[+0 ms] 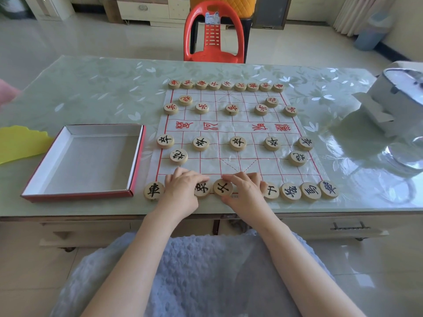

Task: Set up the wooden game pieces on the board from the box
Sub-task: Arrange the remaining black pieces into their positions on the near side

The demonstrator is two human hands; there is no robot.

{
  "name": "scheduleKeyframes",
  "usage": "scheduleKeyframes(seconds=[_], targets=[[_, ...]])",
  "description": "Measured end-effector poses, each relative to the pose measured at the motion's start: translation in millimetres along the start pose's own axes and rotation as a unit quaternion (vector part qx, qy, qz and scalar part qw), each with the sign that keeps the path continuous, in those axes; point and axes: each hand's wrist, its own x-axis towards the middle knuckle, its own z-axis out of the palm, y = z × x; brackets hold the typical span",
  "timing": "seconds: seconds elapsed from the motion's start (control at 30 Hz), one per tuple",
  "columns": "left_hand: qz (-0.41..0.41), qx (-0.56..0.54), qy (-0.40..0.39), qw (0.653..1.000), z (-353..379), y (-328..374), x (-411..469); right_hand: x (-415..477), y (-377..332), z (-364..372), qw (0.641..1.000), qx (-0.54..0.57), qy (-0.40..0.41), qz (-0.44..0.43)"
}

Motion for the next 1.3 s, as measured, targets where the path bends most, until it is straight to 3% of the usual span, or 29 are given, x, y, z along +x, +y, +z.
scheduleKeyframes(seconds=[0.13, 0.37, 0.57, 0.83, 1.03, 1.3], targets=[[-0.005, -0.035, -0.002, 0.999, -3, 1, -2, -2, 1, -1, 1.000, 0.010, 0.011, -0.017], [-0.072, 0.064, 0.059, 0.994, 5, -9, 2, -1, -3, -1, 0.999, 0.024, 0.032, -0.003], [-0.063, 0.016, 0.072, 0.995, 3, -7, 1, 2, -1, -1, 1.000, 0.009, 0.018, 0.011], [-0.038, -0.023, 0.006, 0.999, -1, -9, -2, 0, -1, 1, 1.000, 0.014, 0.002, -0.014], [-0.054, 0.021, 0.039, 0.998, -1, -10, -2, 2, -1, 0, 1.000, 0.008, 0.002, -0.006], [-0.048, 0.009, 0.025, 0.998, 0, -9, -2, 0, -2, 0, 1.000, -0.008, -0.009, -0.025]])
